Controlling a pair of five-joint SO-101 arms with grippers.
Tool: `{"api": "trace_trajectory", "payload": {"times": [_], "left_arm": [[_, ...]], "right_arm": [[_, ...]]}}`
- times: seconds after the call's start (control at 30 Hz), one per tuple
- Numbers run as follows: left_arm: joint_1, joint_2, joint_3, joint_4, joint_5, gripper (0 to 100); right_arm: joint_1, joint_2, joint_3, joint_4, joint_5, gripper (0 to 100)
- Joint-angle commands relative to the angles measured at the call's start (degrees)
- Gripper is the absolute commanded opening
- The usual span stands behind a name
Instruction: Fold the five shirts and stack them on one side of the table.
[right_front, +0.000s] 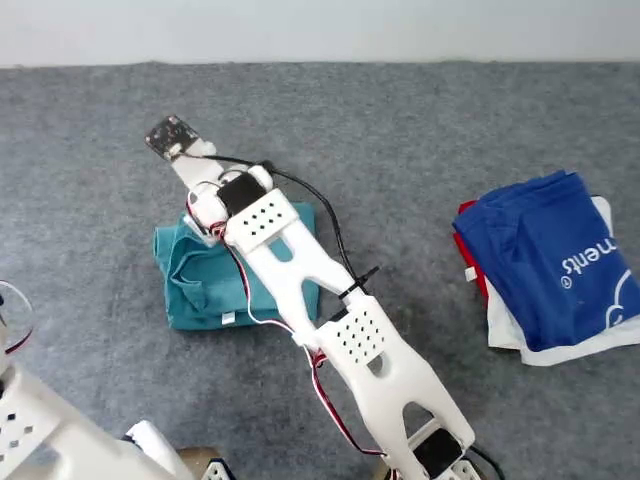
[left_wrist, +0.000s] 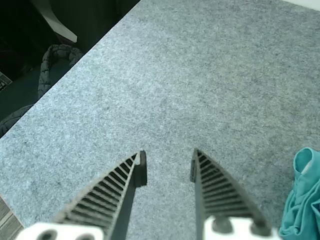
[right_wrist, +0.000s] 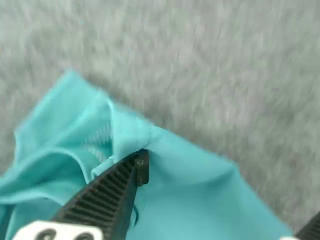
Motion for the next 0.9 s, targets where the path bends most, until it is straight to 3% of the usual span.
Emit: {"api": "trace_trajectory", "payload": {"times": [0.0, 0.17, 0.43, 0.6, 0.77, 0.87], "left_arm": [[0.1, -0.6, -0.2, 0.0, 0.6, 16], [0.1, -0.6, -0.2, 0.1, 0.7, 16], [0.1, -0.6, -0.2, 0.1, 0.7, 16], [0.1, -0.6, -0.2, 0.1, 0.7, 16], [0.1, -0.6, -0.2, 0.2, 0.7, 16], [0.1, -0.6, -0.2, 0.2, 0.7, 16]], "right_arm": [[-0.5, -0.6, -2.4, -5.5, -0.4, 50.5], [1.0, -1.3, -3.4, -2.9, -0.1, 50.5], [9.0, -2.3, -15.5, 16.7, 0.0, 50.5], [8.0, 0.2, -17.2, 27.5, -0.1, 50.5], [1.6, 6.8, -17.6, 25.2, -0.1, 50.5], [-0.7, 10.1, -17.6, 18.2, -0.4, 50.5]]}}
